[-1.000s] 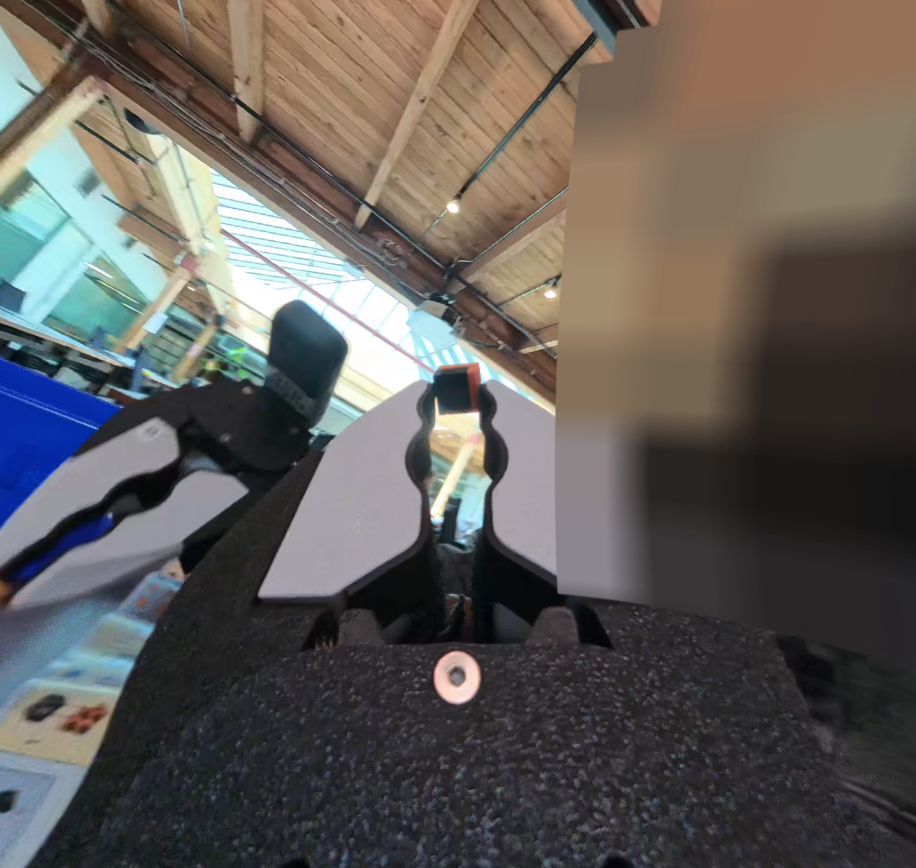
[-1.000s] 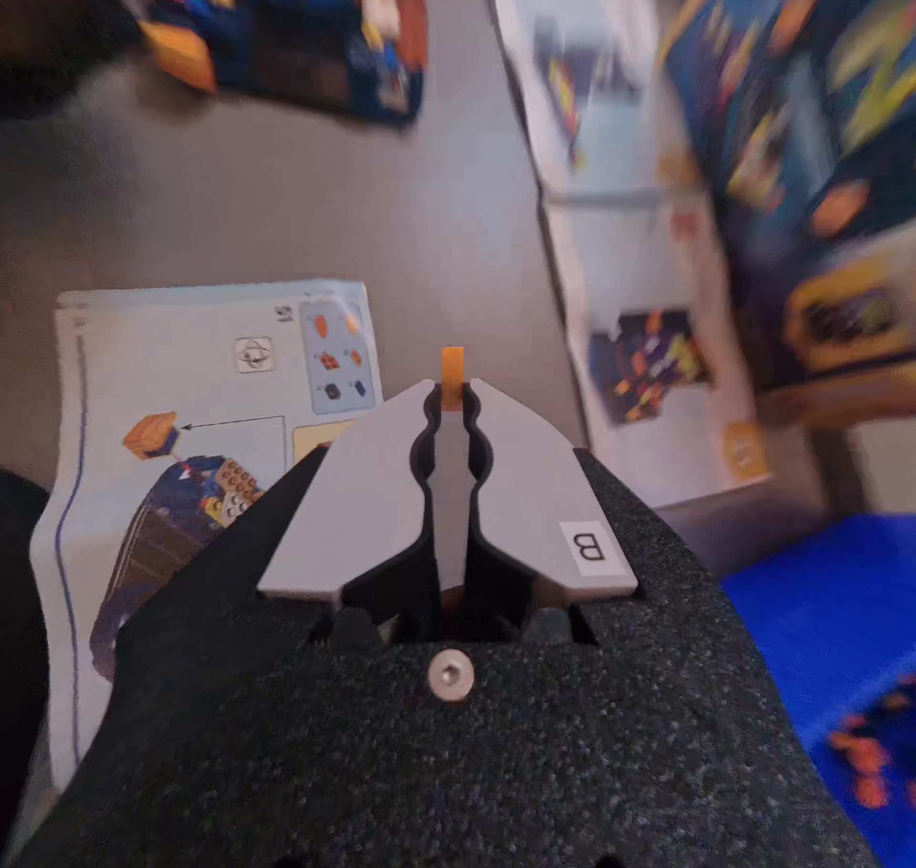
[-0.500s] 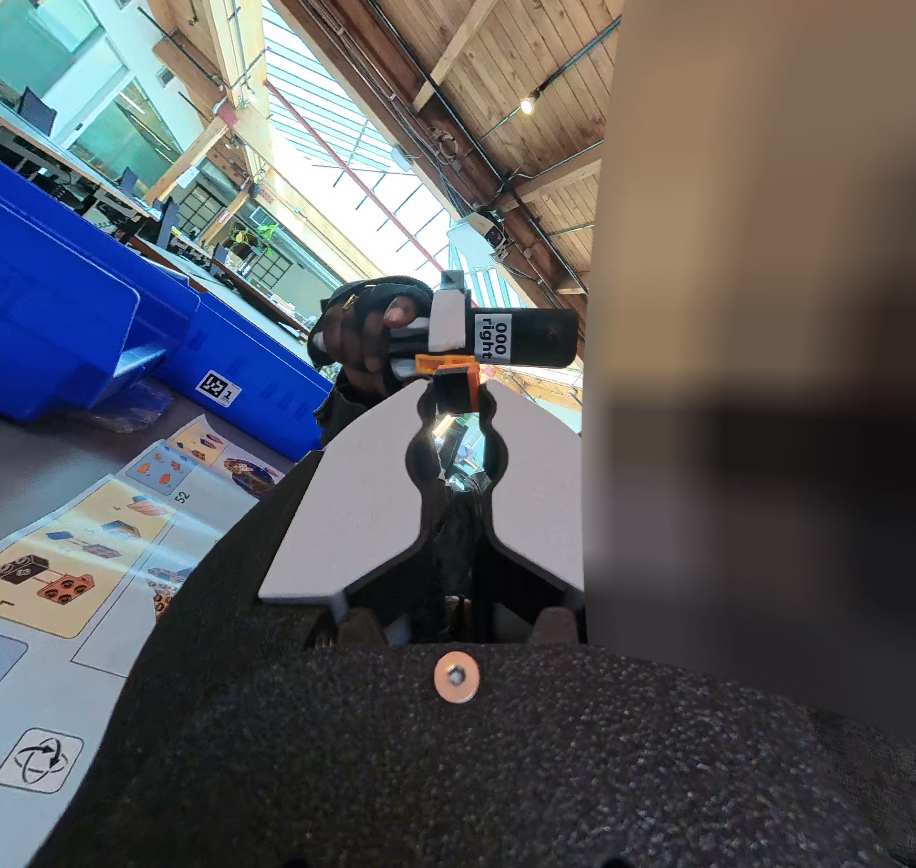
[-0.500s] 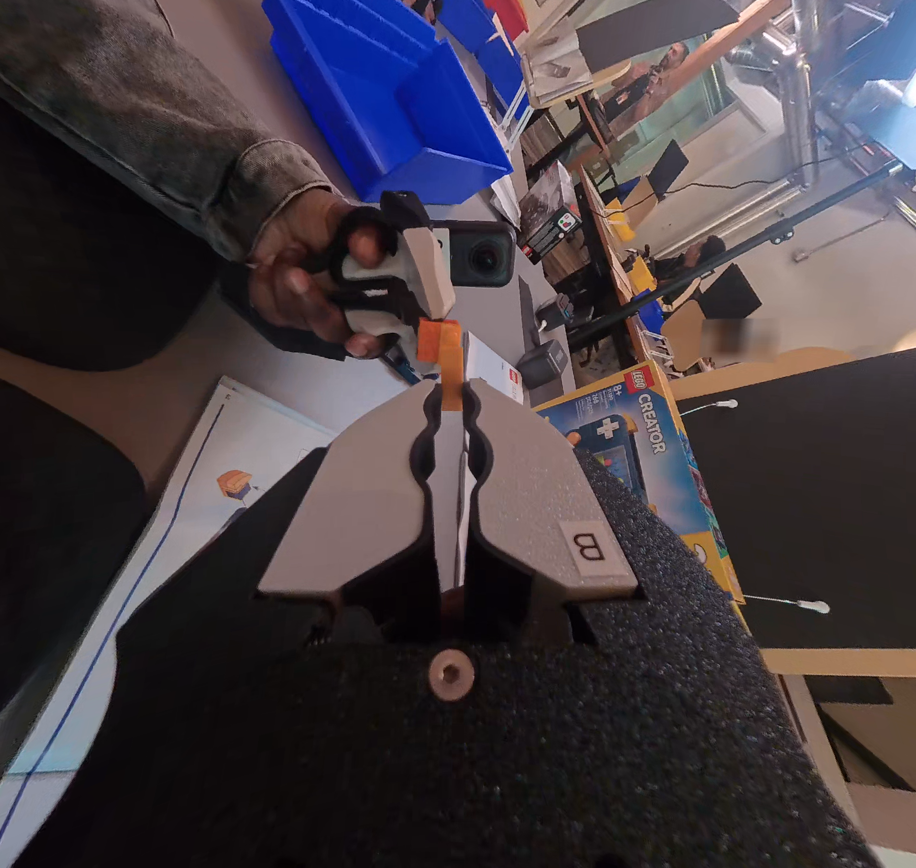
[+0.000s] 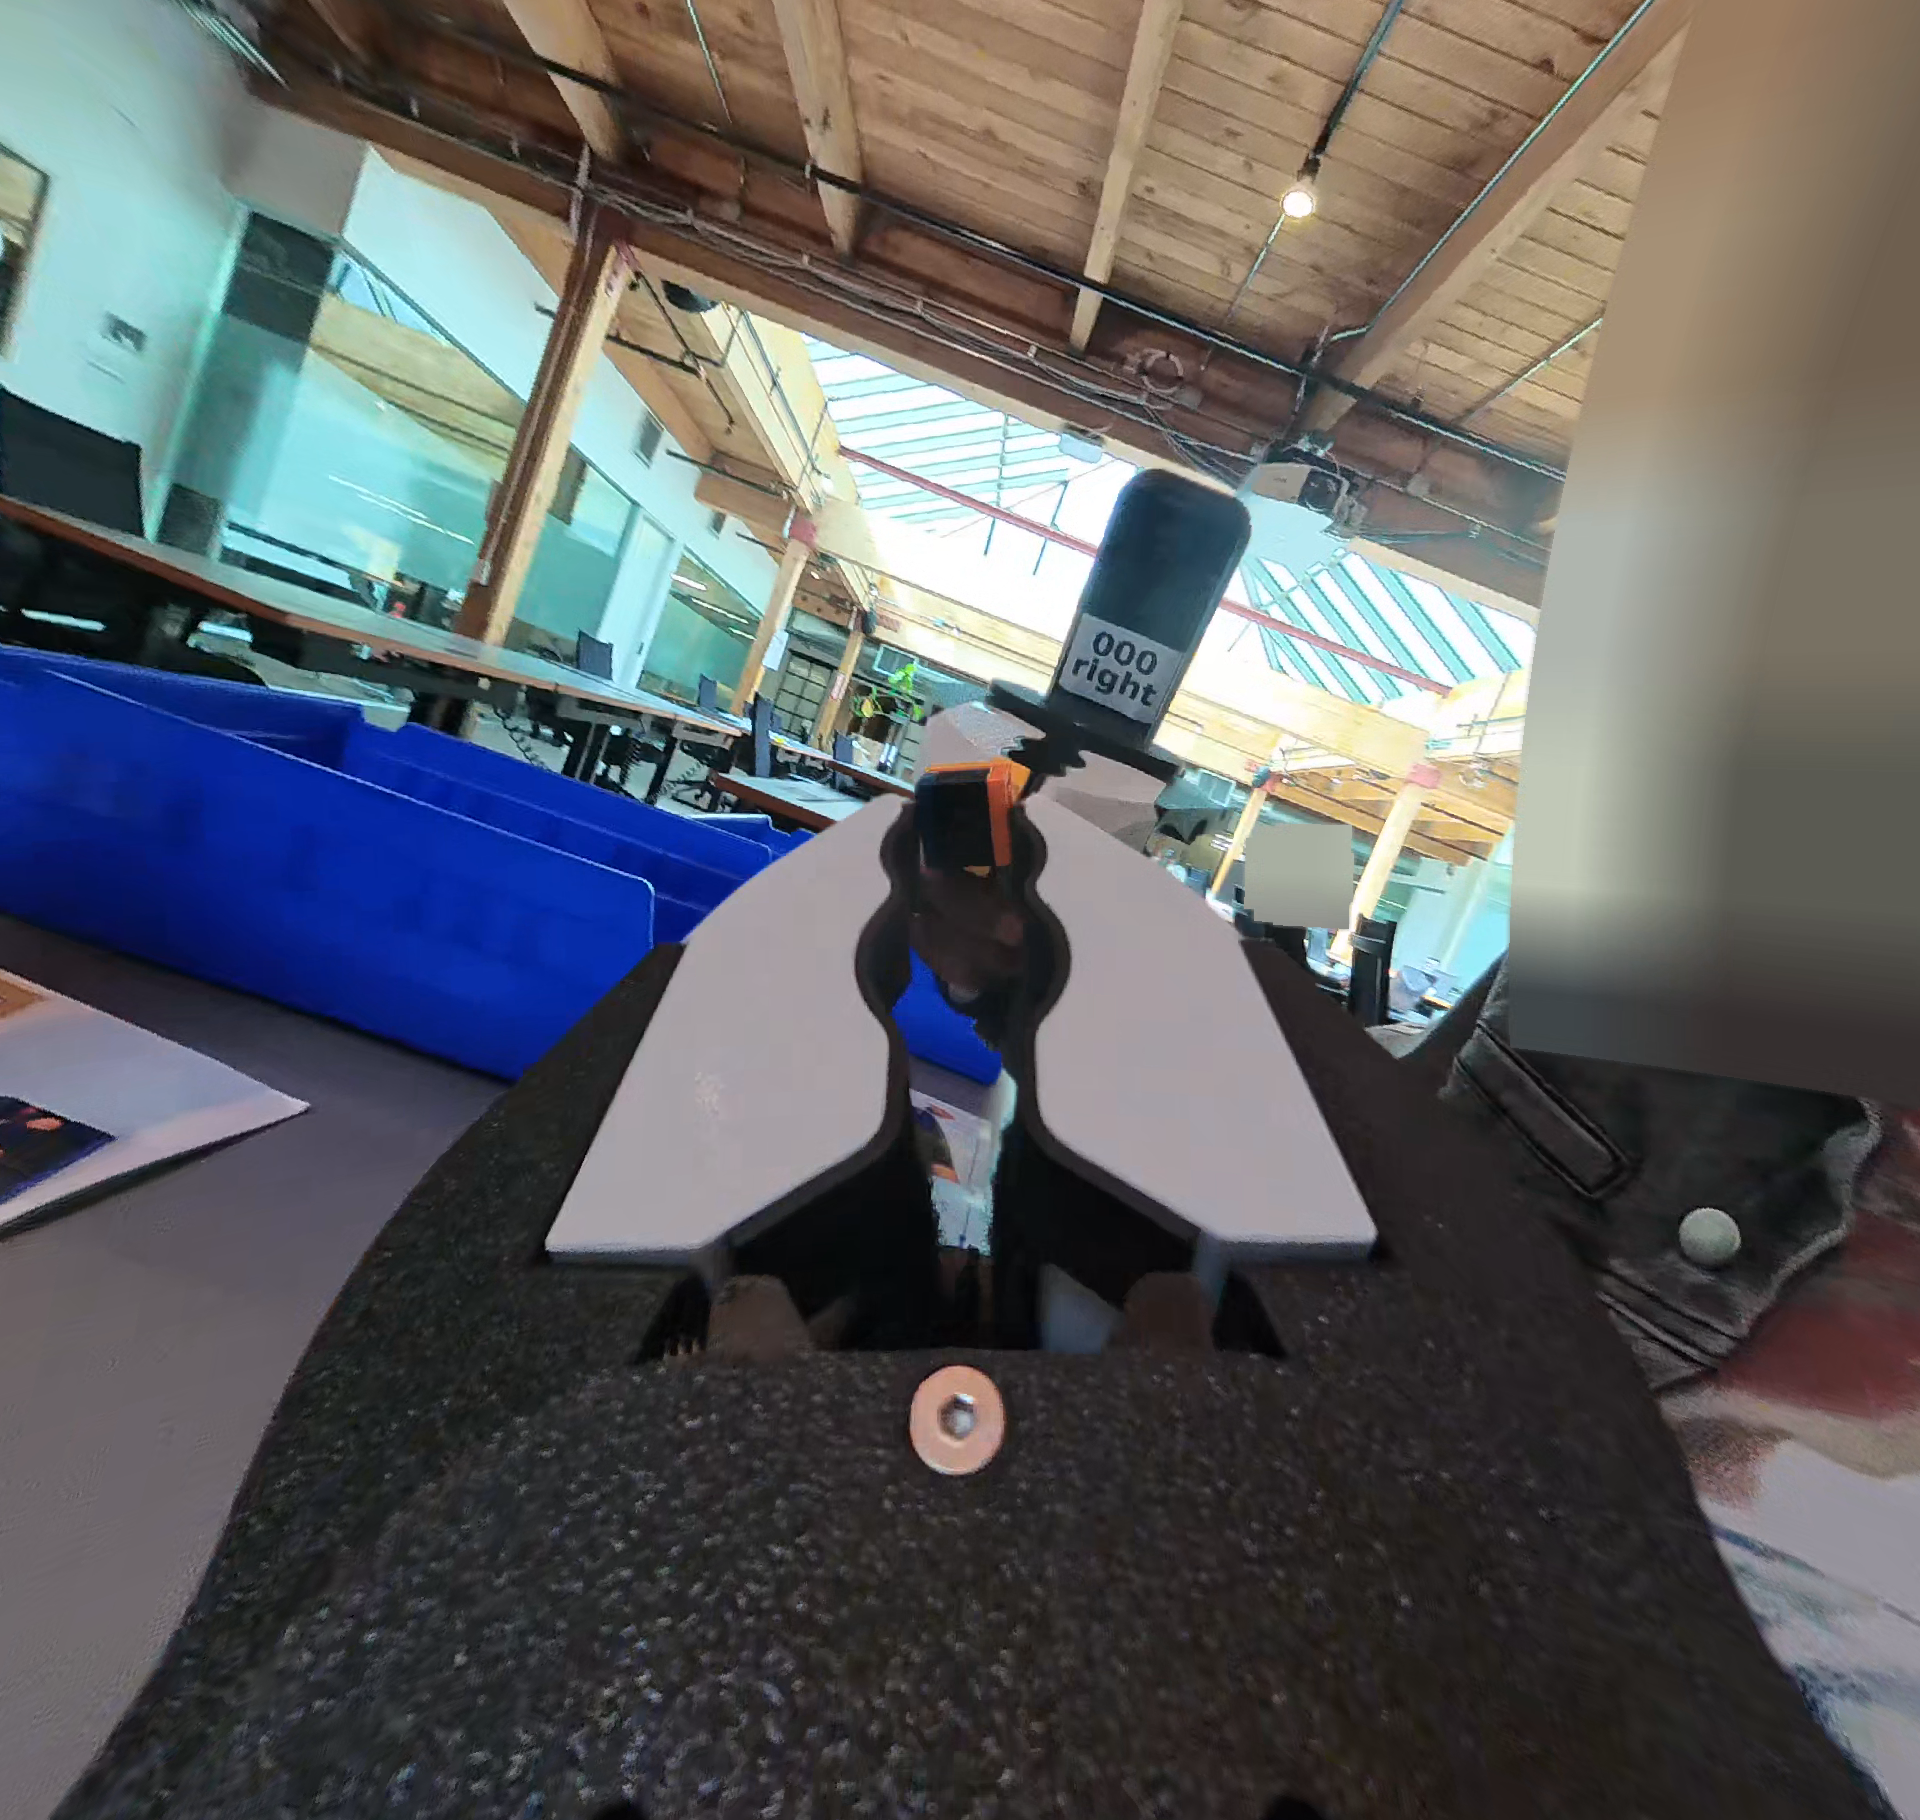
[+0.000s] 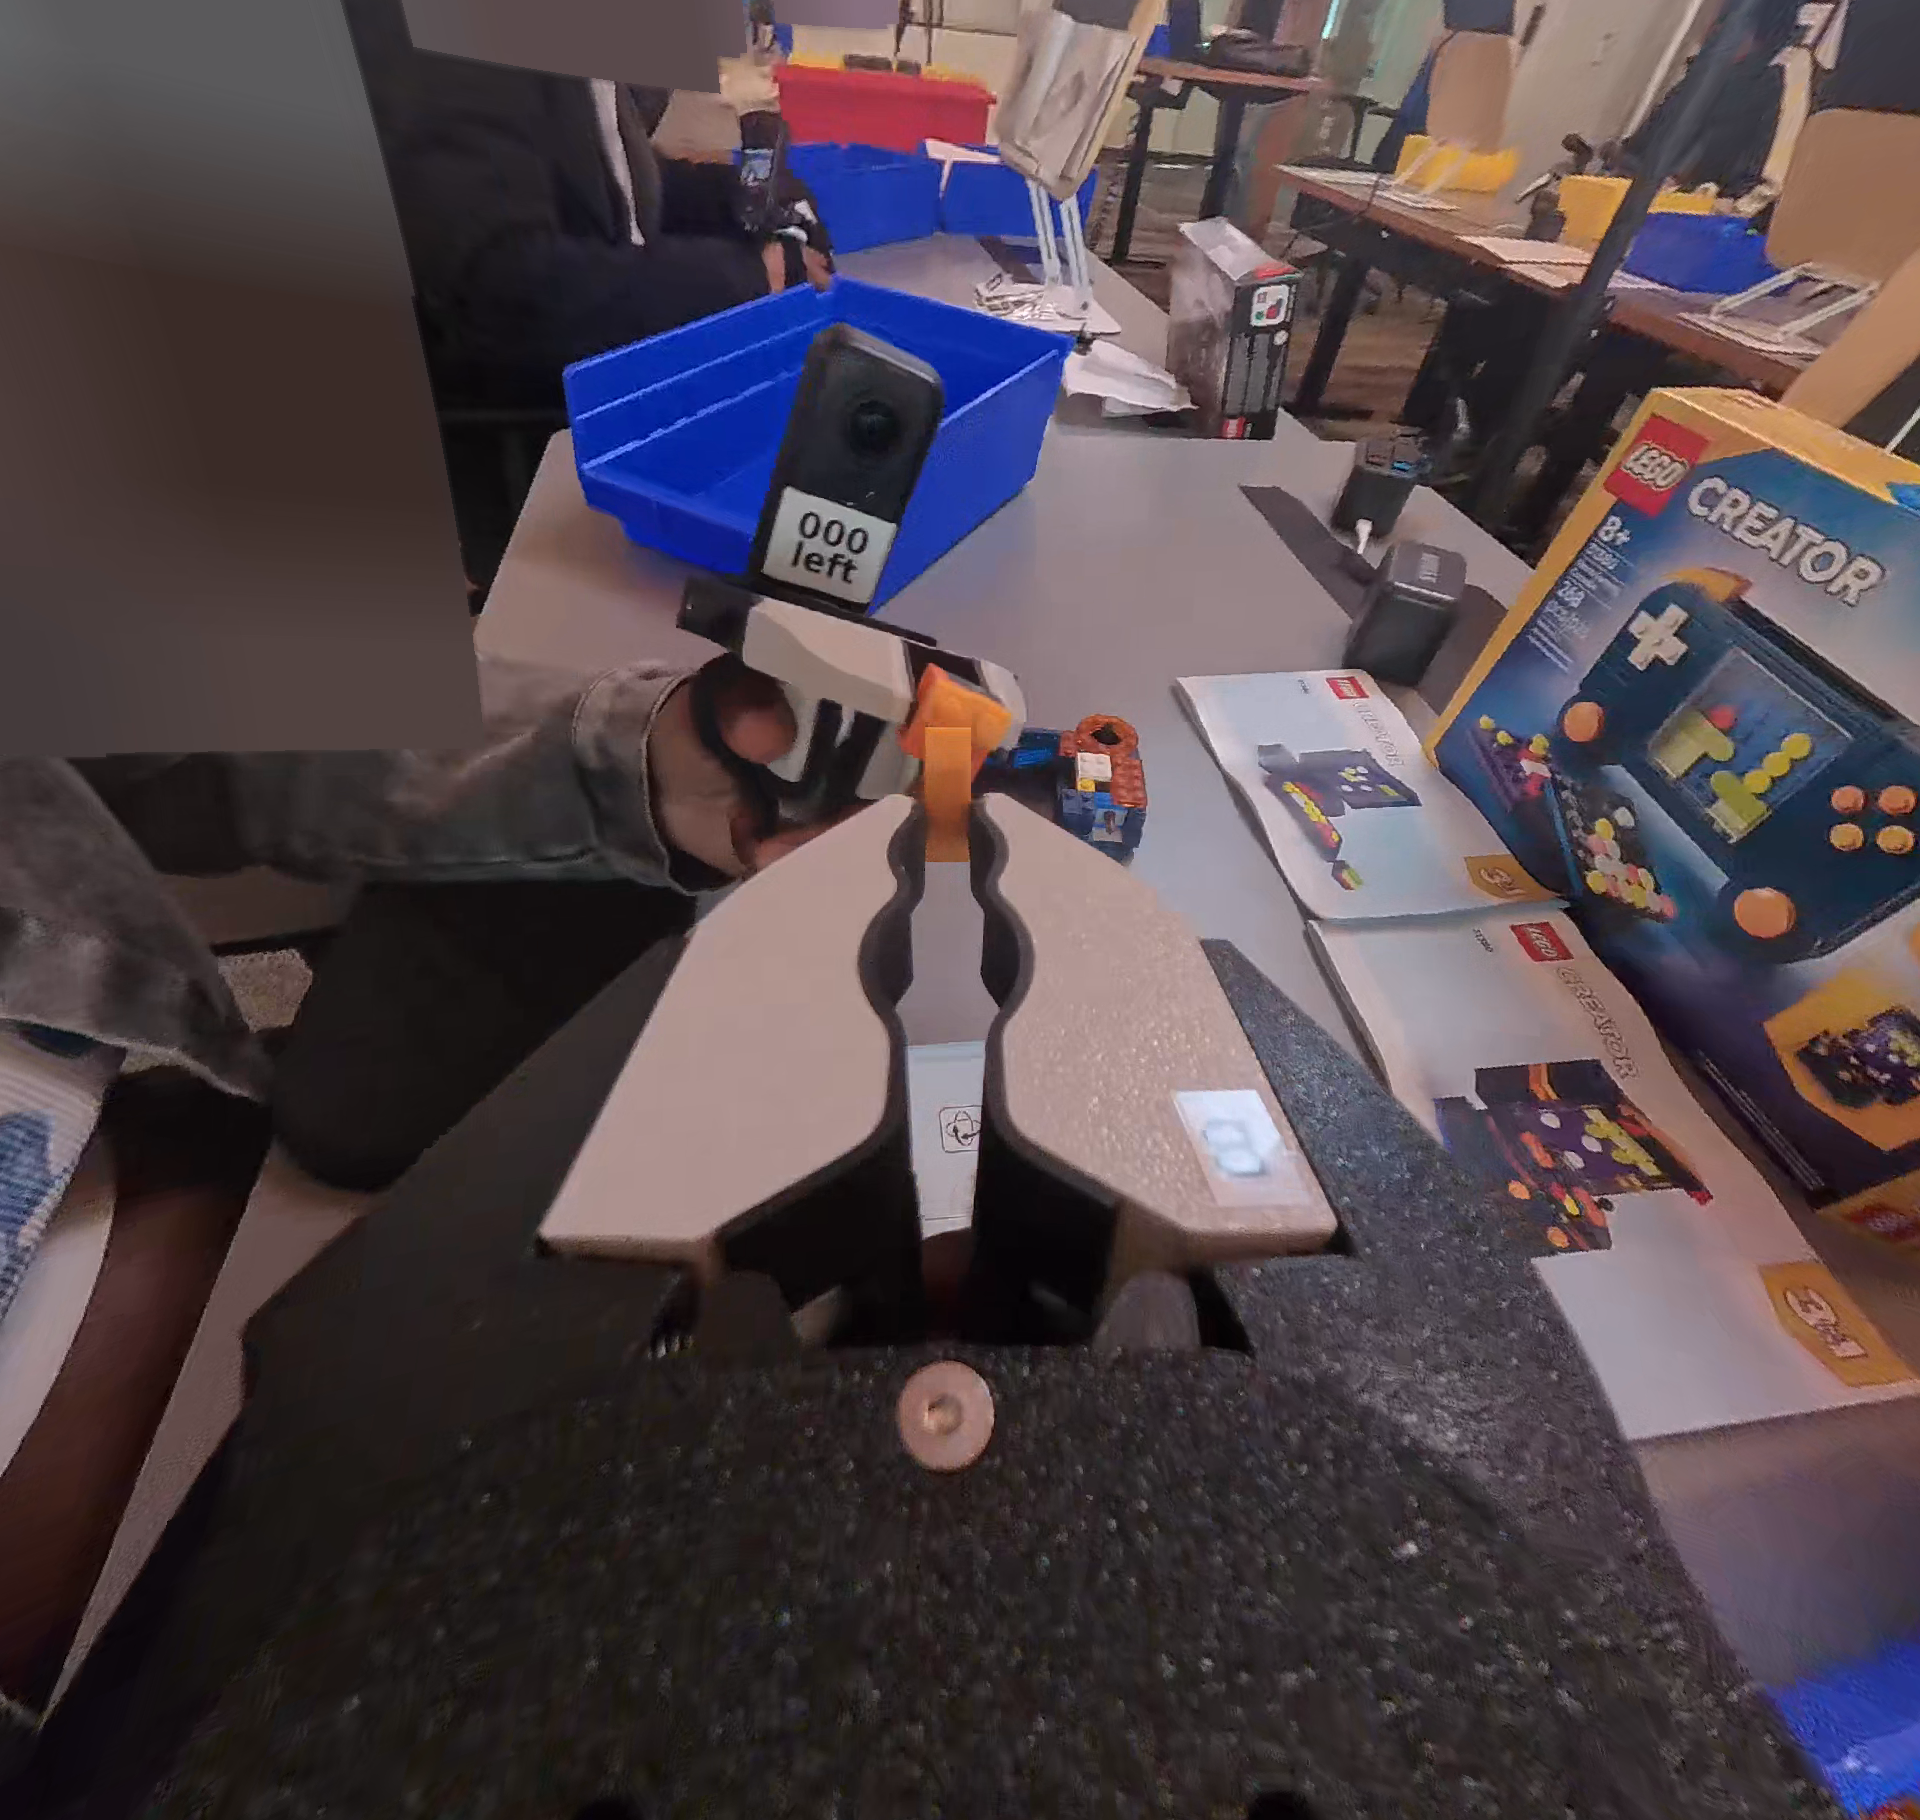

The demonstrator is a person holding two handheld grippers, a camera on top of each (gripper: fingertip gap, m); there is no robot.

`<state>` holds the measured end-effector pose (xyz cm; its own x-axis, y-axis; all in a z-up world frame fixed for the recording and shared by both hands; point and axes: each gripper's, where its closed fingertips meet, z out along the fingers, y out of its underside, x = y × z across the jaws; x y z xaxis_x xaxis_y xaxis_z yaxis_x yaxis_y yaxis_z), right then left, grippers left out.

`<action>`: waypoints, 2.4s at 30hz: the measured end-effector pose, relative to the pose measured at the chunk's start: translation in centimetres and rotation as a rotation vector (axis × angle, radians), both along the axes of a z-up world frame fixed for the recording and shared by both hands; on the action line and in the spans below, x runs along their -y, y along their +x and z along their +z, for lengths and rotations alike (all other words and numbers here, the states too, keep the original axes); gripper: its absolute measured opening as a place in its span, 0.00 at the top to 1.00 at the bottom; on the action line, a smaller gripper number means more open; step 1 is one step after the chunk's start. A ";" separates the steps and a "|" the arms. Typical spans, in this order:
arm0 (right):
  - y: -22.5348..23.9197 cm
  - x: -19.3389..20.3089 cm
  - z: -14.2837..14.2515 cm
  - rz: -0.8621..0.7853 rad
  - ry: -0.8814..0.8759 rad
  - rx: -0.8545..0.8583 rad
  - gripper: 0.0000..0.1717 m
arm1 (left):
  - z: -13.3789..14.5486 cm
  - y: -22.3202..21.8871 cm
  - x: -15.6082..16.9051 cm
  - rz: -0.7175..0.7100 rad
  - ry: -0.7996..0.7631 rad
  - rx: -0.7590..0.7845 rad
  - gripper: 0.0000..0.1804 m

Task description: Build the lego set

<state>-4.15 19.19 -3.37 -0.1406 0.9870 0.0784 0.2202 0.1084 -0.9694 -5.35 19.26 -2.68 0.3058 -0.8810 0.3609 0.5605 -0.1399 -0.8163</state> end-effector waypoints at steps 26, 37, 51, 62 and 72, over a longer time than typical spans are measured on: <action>0.0 0.9 0.8 0.107 -0.111 -0.120 0.96 | 1.2 1.2 2.5 0.165 0.373 -0.208 0.92; 6.4 2.7 4.2 0.317 0.288 -0.313 0.96 | 1.1 3.2 4.9 0.255 0.677 -0.404 0.91; 12.9 0.0 6.1 0.184 0.525 -0.339 0.96 | 0.9 4.1 5.4 0.305 0.772 -0.474 0.91; 13.0 -0.2 6.1 0.189 0.501 -0.363 0.96 | 1.0 4.3 5.6 0.322 0.797 -0.489 0.91; 12.4 0.0 5.5 0.214 0.483 -0.346 0.96 | 1.2 4.0 5.5 0.331 0.794 -0.474 0.92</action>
<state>8.27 19.24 2.14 -0.2181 0.7814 0.5847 -0.1726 0.5587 -0.8112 -1.33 13.75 -1.48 0.5410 -0.6587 -0.5229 0.0626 0.6516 -0.7560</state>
